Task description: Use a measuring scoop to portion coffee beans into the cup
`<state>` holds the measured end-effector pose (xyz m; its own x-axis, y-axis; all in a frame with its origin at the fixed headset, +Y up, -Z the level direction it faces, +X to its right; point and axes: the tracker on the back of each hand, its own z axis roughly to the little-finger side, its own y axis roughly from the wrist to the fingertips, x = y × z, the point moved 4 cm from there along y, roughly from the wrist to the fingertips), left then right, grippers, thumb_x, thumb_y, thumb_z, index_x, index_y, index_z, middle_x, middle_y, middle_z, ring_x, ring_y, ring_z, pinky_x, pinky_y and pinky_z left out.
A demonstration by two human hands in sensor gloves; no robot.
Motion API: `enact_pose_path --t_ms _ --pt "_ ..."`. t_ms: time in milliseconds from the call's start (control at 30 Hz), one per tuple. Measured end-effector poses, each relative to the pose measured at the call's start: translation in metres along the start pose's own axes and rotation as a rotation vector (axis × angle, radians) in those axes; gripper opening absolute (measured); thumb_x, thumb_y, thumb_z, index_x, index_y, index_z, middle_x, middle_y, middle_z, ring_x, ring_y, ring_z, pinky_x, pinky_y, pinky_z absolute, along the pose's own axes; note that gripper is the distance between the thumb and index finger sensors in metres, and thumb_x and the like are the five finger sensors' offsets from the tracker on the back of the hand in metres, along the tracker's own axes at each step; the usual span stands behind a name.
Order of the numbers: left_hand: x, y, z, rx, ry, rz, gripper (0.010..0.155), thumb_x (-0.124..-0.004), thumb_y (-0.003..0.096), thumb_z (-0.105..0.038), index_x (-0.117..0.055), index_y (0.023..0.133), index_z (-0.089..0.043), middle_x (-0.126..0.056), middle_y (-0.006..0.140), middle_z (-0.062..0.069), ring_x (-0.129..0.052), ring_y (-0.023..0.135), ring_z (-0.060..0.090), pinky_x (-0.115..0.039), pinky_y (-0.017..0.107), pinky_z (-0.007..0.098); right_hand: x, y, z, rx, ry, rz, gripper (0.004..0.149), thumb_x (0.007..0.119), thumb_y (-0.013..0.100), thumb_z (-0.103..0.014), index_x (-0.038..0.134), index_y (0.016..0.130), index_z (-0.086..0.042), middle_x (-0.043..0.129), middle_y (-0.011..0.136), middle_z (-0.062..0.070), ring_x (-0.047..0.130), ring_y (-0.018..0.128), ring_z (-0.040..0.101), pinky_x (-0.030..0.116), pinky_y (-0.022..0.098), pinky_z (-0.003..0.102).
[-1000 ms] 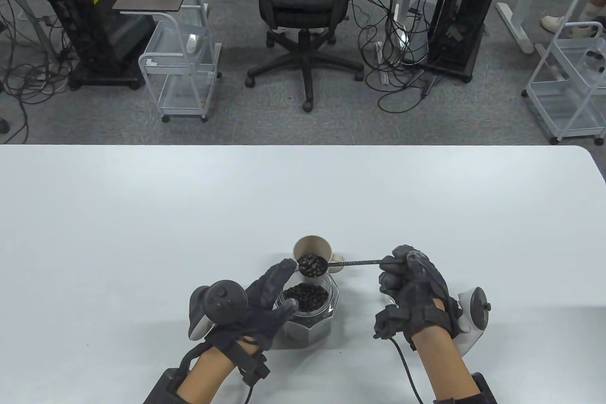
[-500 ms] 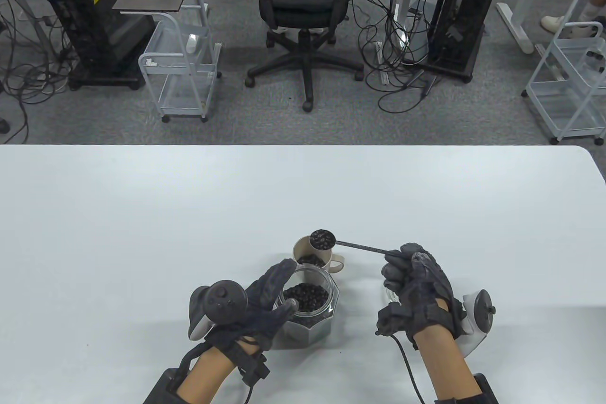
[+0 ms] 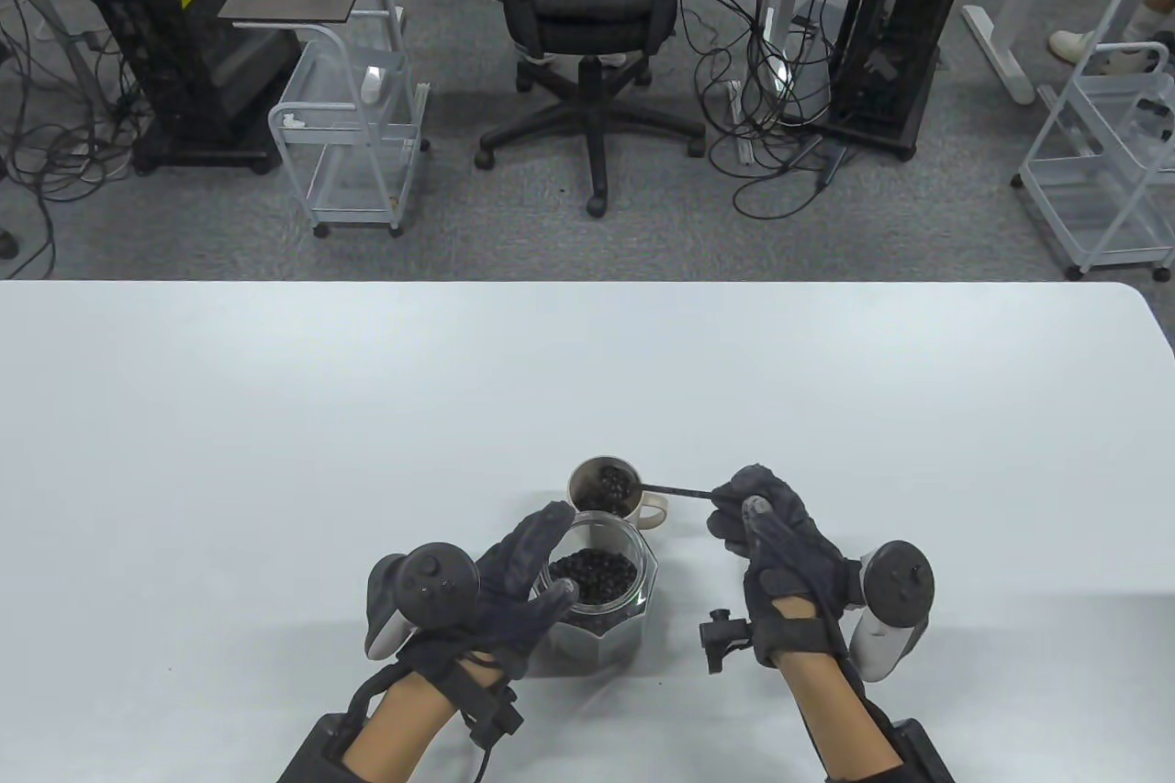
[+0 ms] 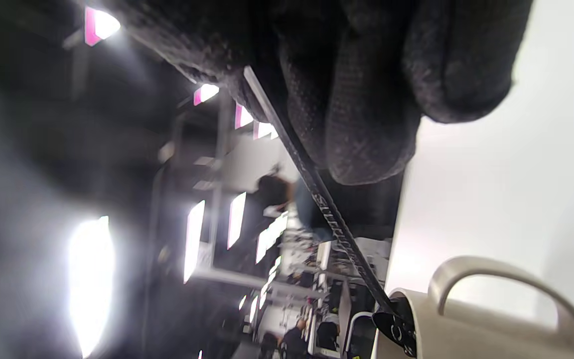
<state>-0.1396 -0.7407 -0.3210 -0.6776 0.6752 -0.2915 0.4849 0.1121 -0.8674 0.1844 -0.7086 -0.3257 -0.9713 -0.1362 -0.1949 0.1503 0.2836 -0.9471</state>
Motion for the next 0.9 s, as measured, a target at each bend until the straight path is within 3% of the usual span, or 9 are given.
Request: enact_pose_path --t_ms 100,167,267,433,600,700,900 --pt "0.0 0.0 0.0 0.0 0.0 0.0 0.083 -0.054 0.0466 -0.075 -0.032 0.115 -0.032 -0.048 0.116 0.024 -0.067 0.098 0.056 -0.05 0.066 0.072 0.014 -0.001 -0.03 -0.266 -0.222 -0.096 0.044 0.076 0.051 -0.026 0.076 0.093 -0.012 0.085 0.083 0.025 0.099 0.065 0.046 0.078 0.047 0.058" --pt "0.0 0.0 0.0 0.0 0.0 0.0 0.083 -0.054 0.0466 -0.075 -0.032 0.115 -0.032 -0.048 0.116 0.024 -0.067 0.098 0.056 -0.05 0.066 0.072 0.023 -0.005 -0.042 -0.368 -0.304 -0.146 0.044 0.076 0.051 -0.026 0.076 0.093 -0.013 0.085 0.085 0.024 0.098 0.067 0.046 0.078 0.048 0.058" --pt "0.0 0.0 0.0 0.003 0.001 0.002 0.083 -0.054 0.0466 -0.075 -0.031 0.115 -0.032 -0.048 0.116 0.024 -0.067 0.098 0.056 -0.05 0.066 0.072 0.031 -0.01 -0.05 -0.442 -0.351 -0.187 0.043 0.077 0.051 -0.025 0.077 0.093 -0.014 0.085 0.085 0.024 0.097 0.069 0.048 0.076 0.049 0.06" --pt "0.0 0.0 0.001 0.005 -0.002 0.005 0.083 -0.054 0.0467 -0.075 -0.031 0.115 -0.033 -0.047 0.116 0.024 -0.067 0.098 0.056 -0.05 0.066 0.072 0.031 -0.011 -0.051 -0.444 -0.341 -0.166 0.043 0.077 0.051 -0.025 0.077 0.093 -0.014 0.085 0.085 0.024 0.096 0.068 0.049 0.076 0.048 0.06" --pt "0.0 0.0 0.001 0.007 -0.004 0.007 0.083 -0.054 0.0466 -0.075 -0.031 0.115 -0.033 -0.047 0.116 0.024 -0.067 0.098 0.056 -0.05 0.066 0.072 0.004 -0.004 -0.039 -0.285 -0.125 0.001 0.043 0.077 0.05 -0.026 0.078 0.091 -0.011 0.087 0.081 0.026 0.098 0.064 0.049 0.077 0.046 0.059" --pt "0.0 0.0 0.001 0.008 -0.003 0.007 0.083 -0.053 0.0467 -0.075 -0.031 0.115 -0.033 -0.047 0.116 0.024 -0.067 0.098 0.056 -0.05 0.066 0.072 -0.017 -0.001 -0.017 -0.095 0.085 0.129 0.043 0.077 0.05 -0.026 0.078 0.091 -0.011 0.087 0.08 0.026 0.098 0.062 0.049 0.077 0.045 0.059" --pt "0.0 0.0 0.001 0.008 -0.005 0.007 0.083 -0.053 0.0466 -0.075 -0.031 0.115 -0.033 -0.047 0.116 0.024 -0.067 0.098 0.056 -0.05 0.066 0.072 -0.037 -0.004 0.027 0.216 0.343 0.244 0.043 0.075 0.052 -0.028 0.076 0.092 -0.01 0.086 0.08 0.025 0.097 0.061 0.048 0.077 0.045 0.058"
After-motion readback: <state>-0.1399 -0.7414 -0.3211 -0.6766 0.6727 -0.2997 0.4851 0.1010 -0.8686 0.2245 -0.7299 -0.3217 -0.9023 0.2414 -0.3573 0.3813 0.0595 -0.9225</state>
